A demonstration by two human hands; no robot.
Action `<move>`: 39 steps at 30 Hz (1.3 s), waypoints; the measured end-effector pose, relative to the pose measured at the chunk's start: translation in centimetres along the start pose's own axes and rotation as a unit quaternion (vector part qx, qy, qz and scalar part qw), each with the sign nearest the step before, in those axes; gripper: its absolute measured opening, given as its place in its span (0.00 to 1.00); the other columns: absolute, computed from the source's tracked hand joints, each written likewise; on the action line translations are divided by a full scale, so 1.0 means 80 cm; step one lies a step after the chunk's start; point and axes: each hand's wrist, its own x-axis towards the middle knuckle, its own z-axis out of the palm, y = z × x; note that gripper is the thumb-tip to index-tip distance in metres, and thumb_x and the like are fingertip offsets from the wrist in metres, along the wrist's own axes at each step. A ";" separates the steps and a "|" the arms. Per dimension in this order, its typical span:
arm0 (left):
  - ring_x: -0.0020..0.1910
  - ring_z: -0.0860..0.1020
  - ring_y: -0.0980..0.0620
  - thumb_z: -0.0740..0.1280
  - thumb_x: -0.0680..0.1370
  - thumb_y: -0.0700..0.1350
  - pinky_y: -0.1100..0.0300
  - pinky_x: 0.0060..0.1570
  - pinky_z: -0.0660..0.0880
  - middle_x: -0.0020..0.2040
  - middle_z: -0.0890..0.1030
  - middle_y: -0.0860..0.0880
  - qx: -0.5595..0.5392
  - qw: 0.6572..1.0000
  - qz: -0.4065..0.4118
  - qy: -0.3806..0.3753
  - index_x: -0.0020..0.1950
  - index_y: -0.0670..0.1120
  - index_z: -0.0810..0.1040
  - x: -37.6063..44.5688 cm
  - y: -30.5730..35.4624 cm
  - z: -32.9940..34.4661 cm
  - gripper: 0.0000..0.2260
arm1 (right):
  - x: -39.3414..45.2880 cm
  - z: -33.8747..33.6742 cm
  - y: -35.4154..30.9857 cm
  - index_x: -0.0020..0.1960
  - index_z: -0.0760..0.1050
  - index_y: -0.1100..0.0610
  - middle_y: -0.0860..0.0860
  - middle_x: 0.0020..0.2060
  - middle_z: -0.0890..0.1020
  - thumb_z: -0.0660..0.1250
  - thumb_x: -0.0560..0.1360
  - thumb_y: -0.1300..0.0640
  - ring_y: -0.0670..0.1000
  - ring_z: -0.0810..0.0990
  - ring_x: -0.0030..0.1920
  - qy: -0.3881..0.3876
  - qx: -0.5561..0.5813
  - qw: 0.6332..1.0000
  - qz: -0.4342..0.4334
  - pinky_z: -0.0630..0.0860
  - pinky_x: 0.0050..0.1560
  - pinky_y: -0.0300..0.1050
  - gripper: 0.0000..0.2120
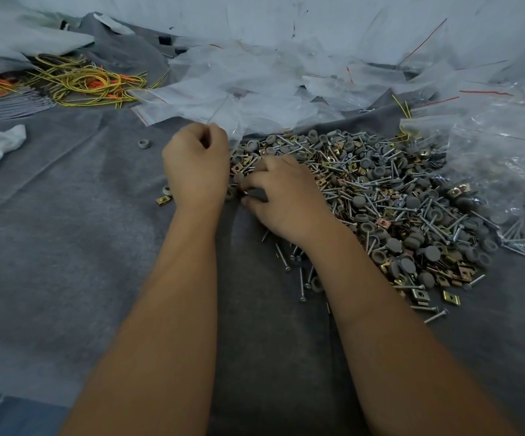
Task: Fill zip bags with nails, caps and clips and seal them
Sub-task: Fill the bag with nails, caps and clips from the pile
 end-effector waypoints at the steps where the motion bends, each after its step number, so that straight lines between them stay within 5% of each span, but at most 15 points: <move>1: 0.29 0.65 0.51 0.60 0.79 0.44 0.56 0.32 0.61 0.30 0.72 0.39 -0.002 1.000 0.001 -0.001 0.36 0.32 0.73 0.000 -0.001 0.000 0.18 | 0.000 -0.001 0.002 0.58 0.80 0.47 0.50 0.55 0.76 0.68 0.75 0.48 0.55 0.68 0.61 0.006 0.005 1.000 0.007 0.64 0.62 0.49 0.12; 5: 0.31 0.71 0.42 0.60 0.79 0.45 0.49 0.33 0.69 0.35 0.78 0.36 0.009 1.000 0.003 -0.009 0.39 0.33 0.77 0.001 -0.002 0.000 0.17 | -0.001 -0.001 0.004 0.55 0.81 0.48 0.50 0.53 0.76 0.68 0.76 0.51 0.54 0.68 0.61 0.001 0.012 1.000 0.024 0.63 0.61 0.49 0.09; 8: 0.30 0.70 0.51 0.62 0.78 0.46 0.56 0.33 0.65 0.29 0.73 0.51 0.037 0.999 -0.020 -0.034 0.37 0.44 0.74 -0.001 -0.002 0.003 0.12 | -0.001 0.000 0.003 0.52 0.79 0.52 0.51 0.53 0.76 0.68 0.76 0.54 0.55 0.68 0.60 0.009 0.008 0.999 0.030 0.64 0.60 0.50 0.06; 10: 0.35 0.76 0.51 0.63 0.78 0.48 0.58 0.36 0.70 0.33 0.76 0.54 0.041 0.997 -0.031 -0.055 0.44 0.51 0.78 -0.002 -0.001 0.004 0.06 | -0.002 -0.001 0.003 0.49 0.77 0.53 0.50 0.50 0.78 0.67 0.75 0.58 0.54 0.71 0.56 0.030 0.035 0.998 0.038 0.68 0.57 0.50 0.03; 14: 0.32 0.76 0.52 0.64 0.77 0.50 0.58 0.34 0.72 0.32 0.78 0.53 0.041 0.993 0.005 -0.108 0.48 0.56 0.80 -0.007 -0.001 0.004 0.05 | -0.003 -0.010 0.008 0.44 0.76 0.55 0.48 0.42 0.79 0.68 0.74 0.63 0.51 0.77 0.45 0.152 0.209 0.961 0.097 0.75 0.49 0.52 0.04; 19: 0.28 0.72 0.56 0.67 0.77 0.49 0.58 0.34 0.70 0.29 0.76 0.52 0.044 0.983 0.054 -0.171 0.49 0.53 0.83 -0.012 0.002 0.007 0.05 | -0.004 -0.014 0.012 0.43 0.77 0.52 0.49 0.47 0.75 0.71 0.70 0.61 0.50 0.74 0.51 0.253 0.231 0.934 0.098 0.70 0.50 0.37 0.05; 24: 0.26 0.70 0.59 0.66 0.76 0.47 0.60 0.31 0.67 0.27 0.74 0.52 0.034 0.983 0.060 -0.172 0.45 0.54 0.80 -0.012 0.002 0.008 0.04 | -0.002 -0.010 0.017 0.48 0.83 0.54 0.53 0.52 0.74 0.71 0.73 0.60 0.53 0.74 0.57 0.232 0.199 0.946 0.108 0.72 0.56 0.44 0.05; 30: 0.29 0.74 0.52 0.65 0.77 0.47 0.57 0.32 0.73 0.29 0.76 0.51 0.012 0.994 0.018 -0.111 0.44 0.50 0.80 -0.009 0.003 0.008 0.05 | -0.001 -0.013 0.018 0.50 0.80 0.54 0.51 0.50 0.75 0.68 0.75 0.61 0.51 0.74 0.54 0.232 0.179 0.948 0.127 0.73 0.52 0.45 0.05; 33: 0.28 0.72 0.57 0.65 0.77 0.46 0.59 0.32 0.69 0.28 0.74 0.53 0.004 0.999 -0.002 -0.044 0.43 0.51 0.78 -0.006 0.004 0.005 0.05 | 0.000 -0.010 0.016 0.48 0.81 0.55 0.51 0.49 0.77 0.66 0.74 0.63 0.54 0.75 0.55 0.169 0.131 0.970 0.119 0.72 0.56 0.50 0.07; 39: 0.29 0.70 0.58 0.64 0.77 0.45 0.68 0.29 0.65 0.29 0.73 0.54 0.005 0.999 -0.012 -0.031 0.42 0.50 0.78 -0.005 0.007 0.004 0.05 | -0.003 -0.001 0.013 0.59 0.80 0.46 0.52 0.58 0.75 0.66 0.74 0.48 0.56 0.68 0.62 0.036 0.008 0.995 0.097 0.66 0.63 0.52 0.14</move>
